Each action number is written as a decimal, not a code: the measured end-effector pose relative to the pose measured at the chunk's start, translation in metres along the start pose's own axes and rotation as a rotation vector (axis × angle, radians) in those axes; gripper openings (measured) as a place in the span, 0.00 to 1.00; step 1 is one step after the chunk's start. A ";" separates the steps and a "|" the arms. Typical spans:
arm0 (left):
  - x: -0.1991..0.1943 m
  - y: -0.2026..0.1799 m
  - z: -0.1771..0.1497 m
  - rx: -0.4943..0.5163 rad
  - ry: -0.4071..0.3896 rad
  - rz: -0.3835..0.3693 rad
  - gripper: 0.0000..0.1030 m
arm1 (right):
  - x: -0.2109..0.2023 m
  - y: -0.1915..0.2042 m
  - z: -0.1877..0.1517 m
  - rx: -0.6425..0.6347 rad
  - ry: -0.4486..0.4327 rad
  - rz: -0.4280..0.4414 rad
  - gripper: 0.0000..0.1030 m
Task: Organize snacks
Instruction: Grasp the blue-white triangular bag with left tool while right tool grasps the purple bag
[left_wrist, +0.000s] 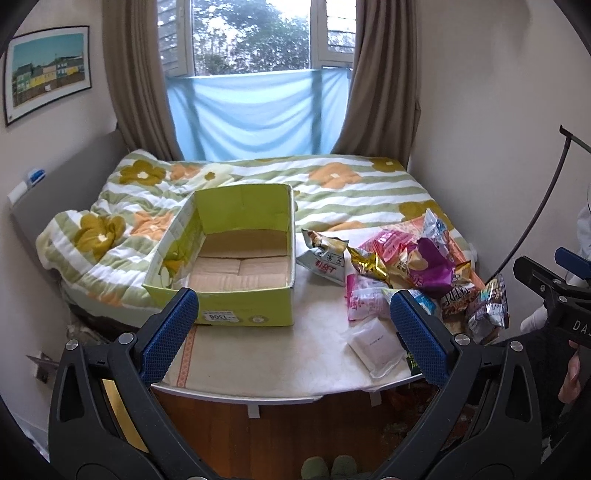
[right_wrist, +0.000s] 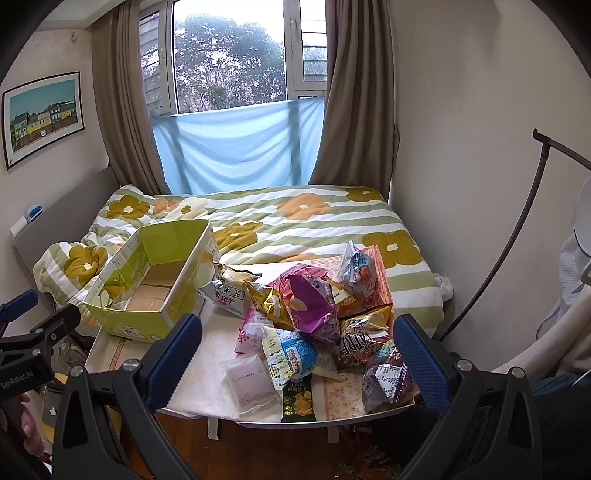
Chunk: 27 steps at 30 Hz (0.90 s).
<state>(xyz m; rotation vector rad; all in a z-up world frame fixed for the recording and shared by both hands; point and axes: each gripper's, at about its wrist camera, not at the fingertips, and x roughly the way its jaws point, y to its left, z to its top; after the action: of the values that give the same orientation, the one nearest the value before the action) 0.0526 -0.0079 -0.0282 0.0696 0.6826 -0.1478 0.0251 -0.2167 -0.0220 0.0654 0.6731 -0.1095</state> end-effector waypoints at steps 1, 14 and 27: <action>0.007 -0.002 -0.002 0.011 0.019 -0.016 1.00 | 0.004 -0.002 -0.002 0.003 0.014 -0.003 1.00; 0.118 -0.051 -0.032 0.058 0.256 -0.196 1.00 | 0.080 -0.047 -0.013 0.006 0.138 0.001 1.00; 0.216 -0.138 -0.048 -0.025 0.439 -0.332 0.99 | 0.202 -0.068 0.013 -0.033 0.344 0.237 1.00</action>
<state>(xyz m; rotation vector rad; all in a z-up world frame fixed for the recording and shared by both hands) 0.1664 -0.1633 -0.2042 -0.0386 1.1322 -0.4518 0.1813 -0.3019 -0.1397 0.1339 1.0043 0.1442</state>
